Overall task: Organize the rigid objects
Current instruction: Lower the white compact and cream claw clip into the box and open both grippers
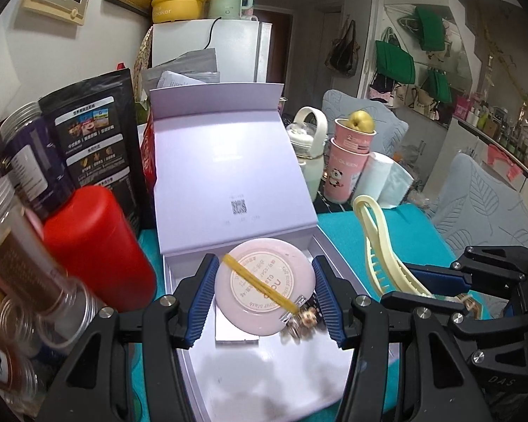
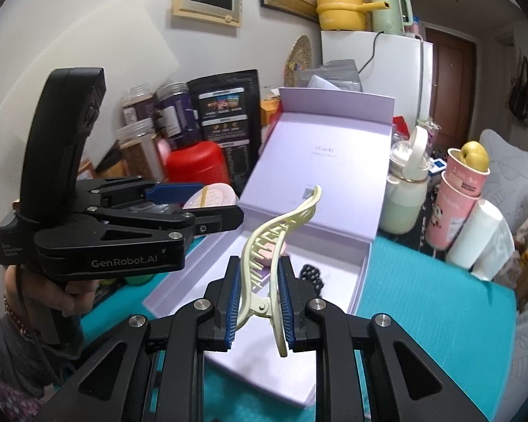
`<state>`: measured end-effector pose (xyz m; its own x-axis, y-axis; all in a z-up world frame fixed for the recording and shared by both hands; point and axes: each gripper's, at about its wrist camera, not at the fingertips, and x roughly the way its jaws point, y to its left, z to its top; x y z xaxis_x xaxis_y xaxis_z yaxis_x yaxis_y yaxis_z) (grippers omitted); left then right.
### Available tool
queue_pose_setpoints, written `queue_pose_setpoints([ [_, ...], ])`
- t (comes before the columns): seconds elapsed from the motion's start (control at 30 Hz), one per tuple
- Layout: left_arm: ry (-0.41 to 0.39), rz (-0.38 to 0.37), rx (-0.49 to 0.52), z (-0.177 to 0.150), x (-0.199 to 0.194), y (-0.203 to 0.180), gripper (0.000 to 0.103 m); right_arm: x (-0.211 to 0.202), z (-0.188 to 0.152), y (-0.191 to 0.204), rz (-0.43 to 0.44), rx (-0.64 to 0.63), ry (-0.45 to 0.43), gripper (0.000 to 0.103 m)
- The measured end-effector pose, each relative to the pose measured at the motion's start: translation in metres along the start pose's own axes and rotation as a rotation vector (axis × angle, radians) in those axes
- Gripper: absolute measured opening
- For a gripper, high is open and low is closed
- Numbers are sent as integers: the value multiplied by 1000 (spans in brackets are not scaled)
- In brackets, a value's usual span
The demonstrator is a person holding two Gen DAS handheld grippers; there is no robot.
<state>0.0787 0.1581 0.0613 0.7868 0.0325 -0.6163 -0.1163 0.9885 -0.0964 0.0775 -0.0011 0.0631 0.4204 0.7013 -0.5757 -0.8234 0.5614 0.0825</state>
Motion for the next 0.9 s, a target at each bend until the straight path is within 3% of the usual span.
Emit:
queue_pose_setpoints([
  [0.4,10,31,0,21,35,15,54,33,14,-24,7,48,3,20],
  [0.9,164,35,-4,5,93,31,54,83,-4,-43,14,103,117,20],
])
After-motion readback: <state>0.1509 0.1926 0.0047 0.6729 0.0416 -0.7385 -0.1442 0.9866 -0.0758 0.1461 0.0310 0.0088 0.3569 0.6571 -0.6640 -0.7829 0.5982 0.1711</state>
